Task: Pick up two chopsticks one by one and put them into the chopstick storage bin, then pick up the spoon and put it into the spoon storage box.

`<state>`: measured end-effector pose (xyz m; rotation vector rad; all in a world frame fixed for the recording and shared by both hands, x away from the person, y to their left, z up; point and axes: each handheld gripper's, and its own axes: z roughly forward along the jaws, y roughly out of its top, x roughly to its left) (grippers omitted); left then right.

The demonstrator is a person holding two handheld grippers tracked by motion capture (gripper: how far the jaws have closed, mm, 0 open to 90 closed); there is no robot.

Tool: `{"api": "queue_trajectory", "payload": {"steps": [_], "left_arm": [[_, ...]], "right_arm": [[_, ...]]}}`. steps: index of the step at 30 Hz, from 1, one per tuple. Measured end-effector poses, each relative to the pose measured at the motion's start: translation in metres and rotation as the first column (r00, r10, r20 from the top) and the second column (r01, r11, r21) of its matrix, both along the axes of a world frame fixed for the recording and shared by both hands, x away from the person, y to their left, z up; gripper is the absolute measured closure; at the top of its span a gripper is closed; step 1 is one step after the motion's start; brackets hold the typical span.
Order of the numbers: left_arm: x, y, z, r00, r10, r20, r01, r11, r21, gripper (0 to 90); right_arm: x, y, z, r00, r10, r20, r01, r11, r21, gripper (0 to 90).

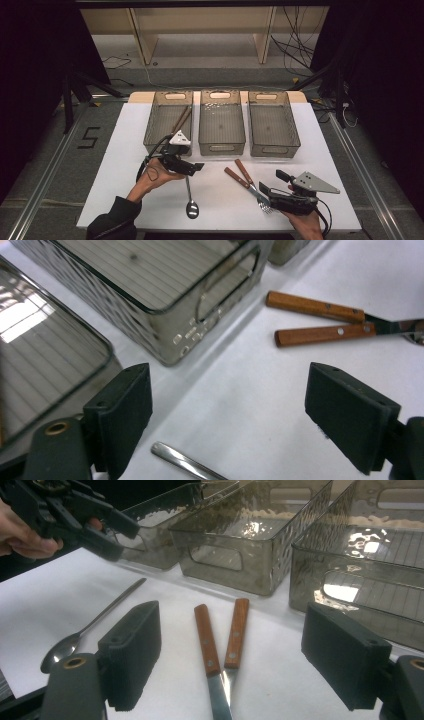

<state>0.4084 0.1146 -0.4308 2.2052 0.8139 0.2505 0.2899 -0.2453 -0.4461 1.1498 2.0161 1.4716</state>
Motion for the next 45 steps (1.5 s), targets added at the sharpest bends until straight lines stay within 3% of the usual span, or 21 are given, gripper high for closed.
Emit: {"api": "queue_trajectory", "payload": {"steps": [7, 13, 20, 25, 29, 35, 36, 40, 45], "left_arm": [[-0.001, -0.005, -0.007, 0.9999, -0.014, -0.005, 0.014, 0.9997, 0.020, 18.4], [-0.001, -0.008, -0.013, 0.9996, -0.023, -0.015, 0.023, 0.9993, 0.031, 25.1], [0.001, -0.005, -0.022, 0.9997, -0.009, -0.022, 0.011, 0.9981, 0.060, 49.0], [0.002, -0.006, -0.031, 0.9988, -0.023, -0.043, 0.029, 0.9920, 0.123, 70.1], [0.003, -0.006, -0.038, 0.9976, -0.025, -0.064, 0.034, 0.9885, 0.147, 81.7], [0.004, -0.002, -0.045, 0.9965, -0.013, -0.082, 0.028, 0.9827, 0.183, 88.4], [0.004, 0.000, -0.045, 0.9960, -0.022, -0.087, 0.039, 0.9790, 0.200, 88.5], [0.004, 0.004, -0.046, 0.9952, -0.017, -0.097, 0.035, 0.9811, 0.190, 88.6], [0.001, 0.015, -0.044, 0.9936, -0.014, -0.112, 0.039, 0.9750, 0.219, 88.7]], "right_arm": [[0.000, 0.000, -0.001, 1.0000, 0.002, 0.003, -0.002, 1.000, -0.005, 24.5], [0.000, -0.001, 0.000, 1.0000, 0.002, 0.003, -0.002, 1.000, -0.003, 24.6], [0.001, 0.001, -0.001, 0.9999, 0.012, 0.002, -0.012, 1.000, -0.008, 24.7], [0.001, 0.001, -0.001, 0.9999, 0.011, 0.004, -0.011, 1.000, -0.009, 24.7], [0.000, 0.002, 0.000, 1.0000, 0.009, 0.004, -0.009, 1.000, -0.011, 24.7], [0.000, 0.003, 0.000, 0.9999, 0.011, 0.002, -0.011, 1.000, -0.017, 24.7], [0.000, 0.003, 0.000, 0.9999, 0.010, 0.003, -0.010, 1.000, -0.017, 24.7], [0.000, 0.004, 0.001, 1.0000, 0.010, 0.001, -0.010, 1.000, -0.017, 24.7], [0.000, 0.004, 0.000, 1.0000, 0.007, 0.003, -0.007, 1.000, -0.019, 24.7]]}}
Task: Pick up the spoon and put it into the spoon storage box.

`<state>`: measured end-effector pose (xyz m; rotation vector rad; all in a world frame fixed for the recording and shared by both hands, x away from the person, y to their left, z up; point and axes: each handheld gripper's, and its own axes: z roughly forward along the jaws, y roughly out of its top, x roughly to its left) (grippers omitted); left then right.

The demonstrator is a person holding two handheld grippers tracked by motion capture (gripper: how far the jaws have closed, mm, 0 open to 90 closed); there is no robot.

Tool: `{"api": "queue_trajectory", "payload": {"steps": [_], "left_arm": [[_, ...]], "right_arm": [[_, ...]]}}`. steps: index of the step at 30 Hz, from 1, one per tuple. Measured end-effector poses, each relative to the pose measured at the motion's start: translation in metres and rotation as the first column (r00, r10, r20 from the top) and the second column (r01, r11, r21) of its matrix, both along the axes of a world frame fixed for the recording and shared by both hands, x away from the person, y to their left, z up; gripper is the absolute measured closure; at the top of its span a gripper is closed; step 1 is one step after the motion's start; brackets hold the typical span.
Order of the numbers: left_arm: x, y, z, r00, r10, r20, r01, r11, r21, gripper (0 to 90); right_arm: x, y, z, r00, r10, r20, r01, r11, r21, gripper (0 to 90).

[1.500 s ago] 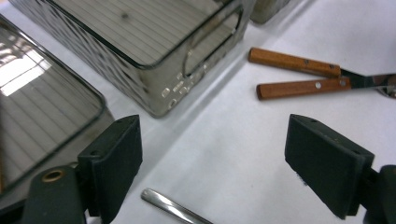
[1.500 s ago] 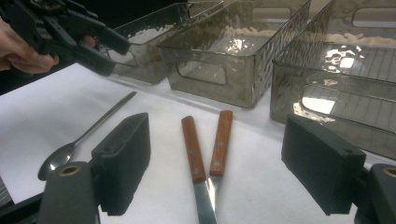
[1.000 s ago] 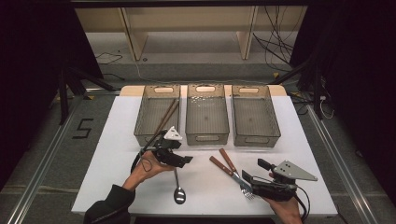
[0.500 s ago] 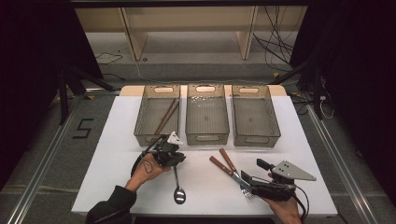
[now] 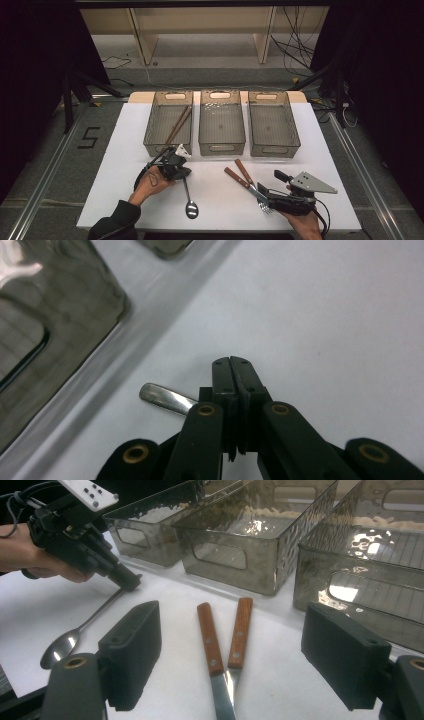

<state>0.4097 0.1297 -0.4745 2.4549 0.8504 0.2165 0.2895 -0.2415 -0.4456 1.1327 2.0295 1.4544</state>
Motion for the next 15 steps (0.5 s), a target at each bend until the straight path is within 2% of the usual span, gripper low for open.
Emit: {"api": "queue_trajectory", "payload": {"steps": [6, 11, 15], "left_arm": [[-0.010, 0.020, 0.002, 0.9990, 0.028, -0.036, -0.028, 0.9994, 0.021, 88.7], [-0.020, 0.032, 0.004, 0.9972, 0.030, -0.068, -0.027, 0.9983, 0.052, 88.6], [-0.028, 0.040, 0.004, 0.9968, 0.033, -0.073, -0.029, 0.9978, 0.060, 88.6]], "right_arm": [[0.000, -0.001, 0.000, 1.0000, -0.003, 0.000, 0.003, 1.000, 0.002, 24.7], [-0.001, 0.000, 0.000, 1.0000, 0.000, 0.001, 0.000, 1.000, -0.001, 24.7], [-0.001, 0.000, 0.000, 1.0000, 0.001, 0.002, -0.001, 1.000, -0.002, 24.7]]}}
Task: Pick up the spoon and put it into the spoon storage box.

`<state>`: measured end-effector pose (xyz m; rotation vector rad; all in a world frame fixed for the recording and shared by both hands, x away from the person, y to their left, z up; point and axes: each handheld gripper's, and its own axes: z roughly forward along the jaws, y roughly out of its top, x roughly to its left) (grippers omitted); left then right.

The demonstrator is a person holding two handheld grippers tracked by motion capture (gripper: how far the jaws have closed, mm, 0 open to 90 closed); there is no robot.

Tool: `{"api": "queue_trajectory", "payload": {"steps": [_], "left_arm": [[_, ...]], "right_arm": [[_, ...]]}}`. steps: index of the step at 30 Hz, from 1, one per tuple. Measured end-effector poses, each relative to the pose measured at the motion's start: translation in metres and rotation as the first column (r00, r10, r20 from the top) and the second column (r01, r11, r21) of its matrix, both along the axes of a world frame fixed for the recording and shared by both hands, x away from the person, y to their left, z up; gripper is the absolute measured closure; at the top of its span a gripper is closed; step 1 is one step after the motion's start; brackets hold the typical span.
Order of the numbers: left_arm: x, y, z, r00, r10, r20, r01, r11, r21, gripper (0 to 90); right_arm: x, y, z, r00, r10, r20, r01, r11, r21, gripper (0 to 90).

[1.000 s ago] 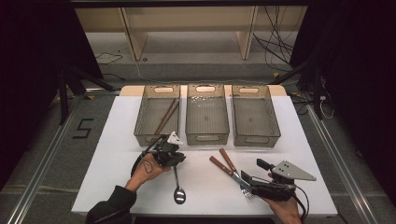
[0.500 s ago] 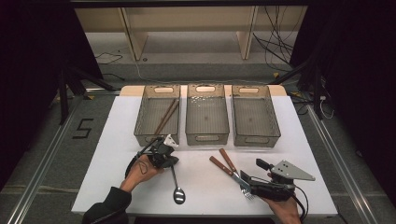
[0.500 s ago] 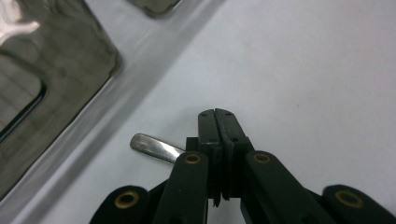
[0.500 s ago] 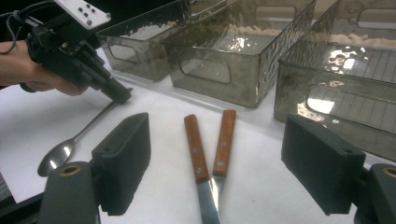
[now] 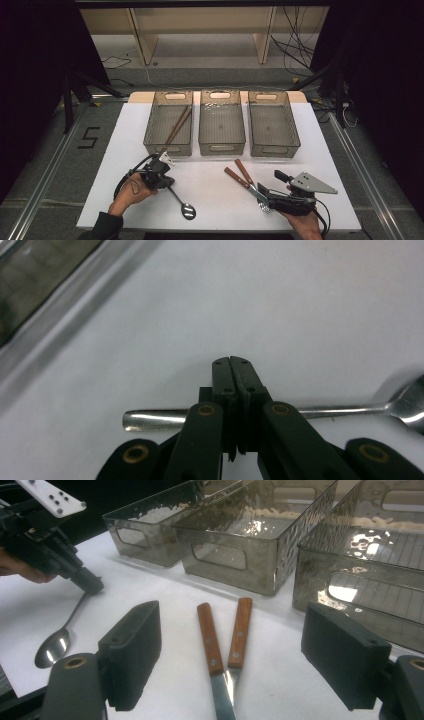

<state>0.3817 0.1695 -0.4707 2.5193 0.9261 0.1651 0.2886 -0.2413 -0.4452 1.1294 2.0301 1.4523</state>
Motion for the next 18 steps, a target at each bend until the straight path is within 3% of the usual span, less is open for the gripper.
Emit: {"api": "queue_trajectory", "payload": {"steps": [18], "left_arm": [[-0.029, 0.018, 0.003, 0.9989, -0.008, -0.046, 0.010, 0.9984, 0.056, 88.6]], "right_arm": [[0.000, 0.001, 0.000, 1.0000, 0.001, 0.000, -0.001, 1.000, -0.005, 24.7]]}}
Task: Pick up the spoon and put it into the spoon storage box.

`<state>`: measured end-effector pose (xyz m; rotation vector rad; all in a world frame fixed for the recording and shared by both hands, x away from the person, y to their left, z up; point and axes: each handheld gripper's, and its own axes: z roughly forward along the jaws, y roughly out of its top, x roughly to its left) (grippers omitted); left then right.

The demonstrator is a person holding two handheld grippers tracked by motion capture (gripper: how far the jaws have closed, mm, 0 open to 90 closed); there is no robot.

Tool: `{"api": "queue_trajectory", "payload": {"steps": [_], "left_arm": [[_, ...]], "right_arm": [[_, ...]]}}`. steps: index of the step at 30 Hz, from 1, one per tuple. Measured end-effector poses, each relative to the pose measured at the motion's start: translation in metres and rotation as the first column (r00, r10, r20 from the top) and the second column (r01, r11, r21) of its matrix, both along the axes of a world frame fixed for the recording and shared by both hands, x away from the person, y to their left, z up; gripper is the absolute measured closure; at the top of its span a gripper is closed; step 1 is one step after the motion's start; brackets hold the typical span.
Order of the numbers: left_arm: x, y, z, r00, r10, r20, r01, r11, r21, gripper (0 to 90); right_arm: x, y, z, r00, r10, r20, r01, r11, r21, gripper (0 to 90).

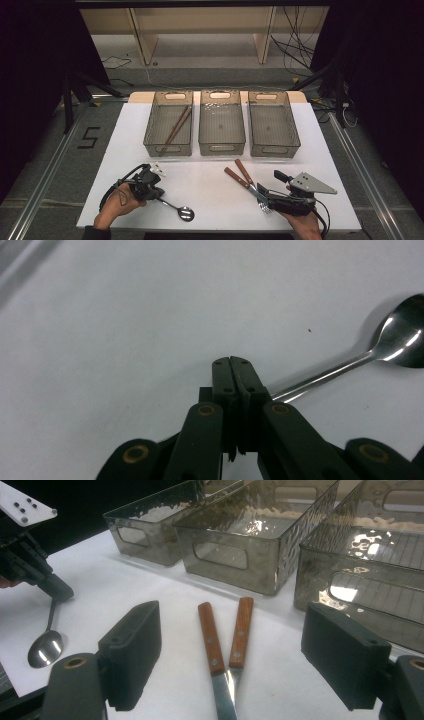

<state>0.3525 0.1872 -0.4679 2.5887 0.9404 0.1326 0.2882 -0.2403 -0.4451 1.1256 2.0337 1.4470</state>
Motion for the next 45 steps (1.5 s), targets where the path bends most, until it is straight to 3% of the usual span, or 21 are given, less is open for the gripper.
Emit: {"api": "queue_trajectory", "payload": {"steps": [15, 22, 25, 30, 35, 38, 42, 45], "left_arm": [[-0.009, 0.004, 0.003, 0.9981, -0.028, -0.054, 0.031, 0.9984, 0.047, 88.6], [-0.010, 0.004, 0.007, 0.9987, -0.038, -0.035, 0.039, 0.9980, 0.049, 85.9], [-0.009, 0.004, 0.015, 0.9988, -0.046, -0.013, 0.047, 0.9976, 0.051, 80.2], [-0.013, -0.002, 0.024, 0.9952, -0.097, -0.010, 0.098, 0.9915, 0.086, 51.3], [-0.016, -0.007, 0.024, 0.9862, -0.163, -0.027, 0.165, 0.9788, 0.121, 36.3], [-0.016, -0.012, 0.019, 0.9780, -0.199, -0.063, 0.206, 0.9675, 0.146, 31.3], [-0.017, -0.016, 0.012, 0.9610, -0.262, -0.089, 0.274, 0.9436, 0.185, 31.8], [-0.017, -0.017, 0.010, 0.9534, -0.285, -0.100, 0.299, 0.9361, 0.185, 36.9]], "right_arm": [[0.000, 0.000, 0.000, 1.0000, 0.000, 0.003, 0.000, 1.000, 0.000, 24.7], [-0.001, 0.001, 0.000, 1.0000, 0.001, 0.003, -0.001, 1.000, -0.001, 24.7], [0.000, 0.001, 0.000, 1.0000, 0.002, 0.002, -0.002, 1.000, -0.003, 24.7], [0.000, 0.001, 0.000, 1.0000, 0.002, 0.002, -0.002, 1.000, -0.005, 24.7], [-0.001, 0.001, 0.000, 1.0000, -0.001, -0.001, 0.001, 1.000, 0.000, 24.7], [-0.001, 0.001, 0.000, 1.0000, 0.000, -0.002, 0.000, 1.000, 0.000, 24.7], [-0.001, 0.001, 0.000, 1.0000, 0.000, -0.002, 0.000, 1.000, 0.002, 24.7], [0.000, 0.001, 0.000, 1.0000, 0.001, -0.002, -0.001, 1.000, 0.001, 24.7]]}}
